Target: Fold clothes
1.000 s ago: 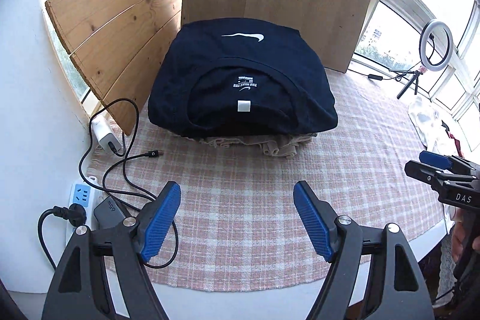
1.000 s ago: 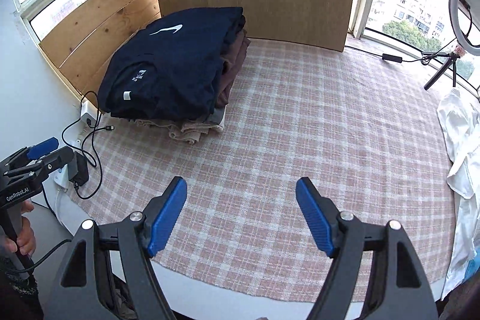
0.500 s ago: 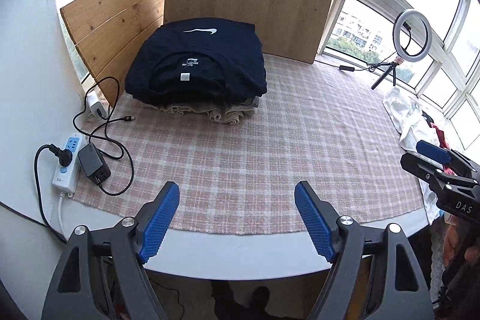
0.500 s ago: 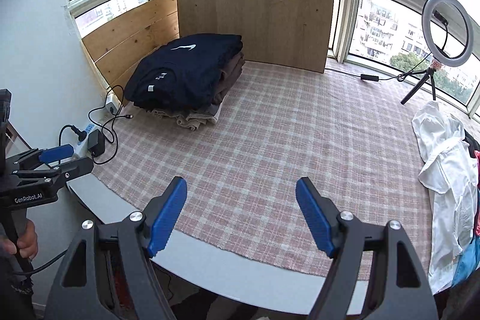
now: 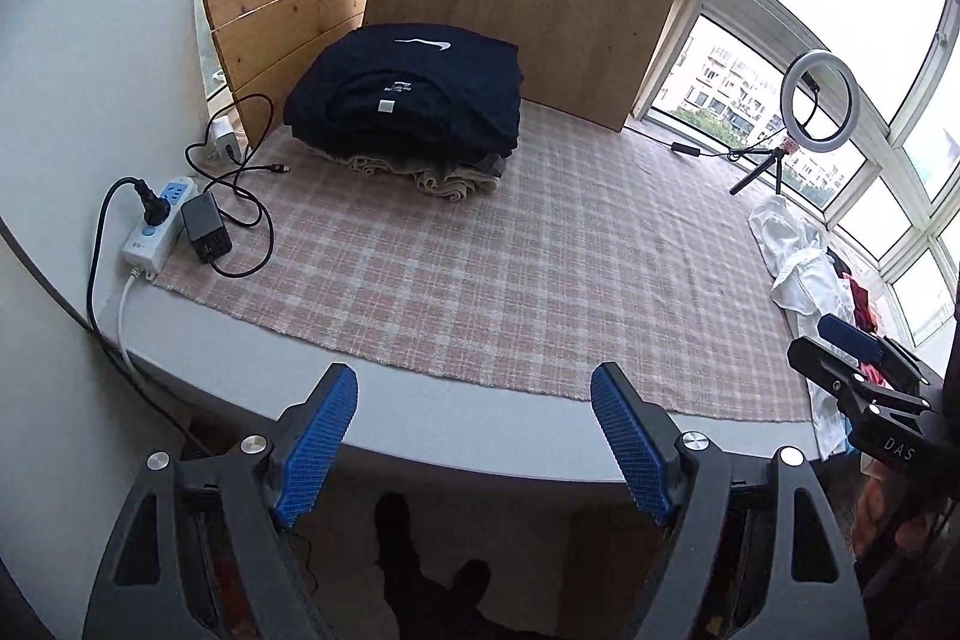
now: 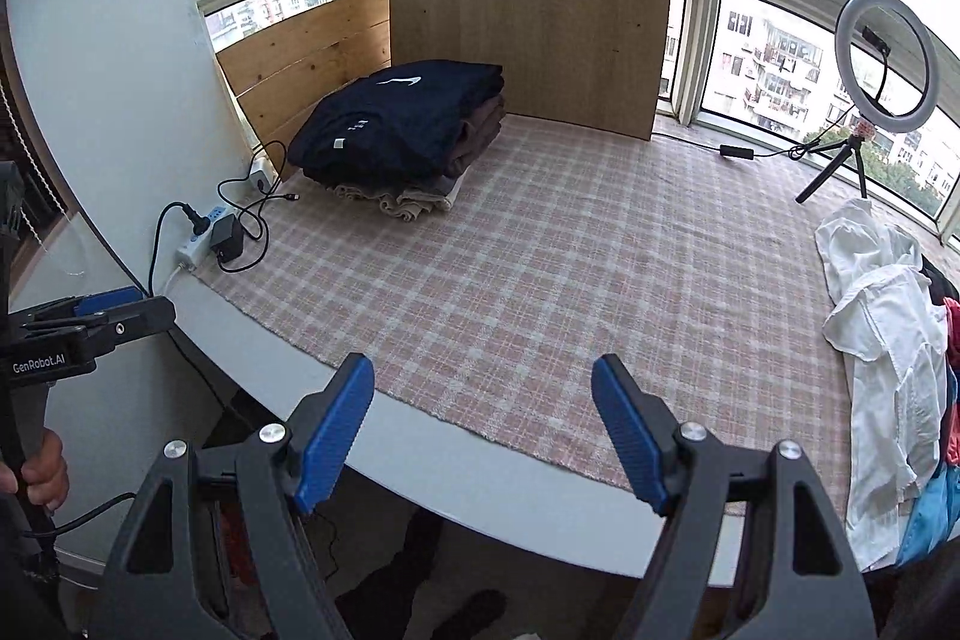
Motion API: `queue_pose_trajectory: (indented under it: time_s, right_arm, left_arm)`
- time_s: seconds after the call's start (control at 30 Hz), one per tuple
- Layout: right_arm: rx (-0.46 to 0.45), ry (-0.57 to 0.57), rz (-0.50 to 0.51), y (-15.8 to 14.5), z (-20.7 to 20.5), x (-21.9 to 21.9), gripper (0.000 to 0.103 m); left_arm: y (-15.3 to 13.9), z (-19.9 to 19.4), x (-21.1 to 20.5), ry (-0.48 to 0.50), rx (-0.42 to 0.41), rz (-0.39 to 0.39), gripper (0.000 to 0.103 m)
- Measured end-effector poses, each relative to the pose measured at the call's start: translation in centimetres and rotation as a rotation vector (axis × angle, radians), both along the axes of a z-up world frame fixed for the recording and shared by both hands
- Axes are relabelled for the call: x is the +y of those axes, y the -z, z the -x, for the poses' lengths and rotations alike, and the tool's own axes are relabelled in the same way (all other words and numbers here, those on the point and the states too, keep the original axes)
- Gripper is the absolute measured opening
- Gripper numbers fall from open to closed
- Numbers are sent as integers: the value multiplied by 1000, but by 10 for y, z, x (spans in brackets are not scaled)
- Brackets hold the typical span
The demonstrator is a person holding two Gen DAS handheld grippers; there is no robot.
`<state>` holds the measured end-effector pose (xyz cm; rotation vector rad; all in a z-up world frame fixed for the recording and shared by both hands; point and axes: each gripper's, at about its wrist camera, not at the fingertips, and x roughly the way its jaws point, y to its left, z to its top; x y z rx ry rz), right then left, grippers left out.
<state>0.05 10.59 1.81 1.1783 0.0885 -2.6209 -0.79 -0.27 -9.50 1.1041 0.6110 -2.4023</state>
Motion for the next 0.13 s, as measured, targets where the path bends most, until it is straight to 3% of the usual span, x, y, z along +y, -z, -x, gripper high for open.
queue_pose_trajectory:
  time_s: [0.13]
  right_arm:
    - [11, 0, -6, -3, -7, 2, 74]
  left_arm:
    - [-12, -7, 12, 13, 35, 65, 79]
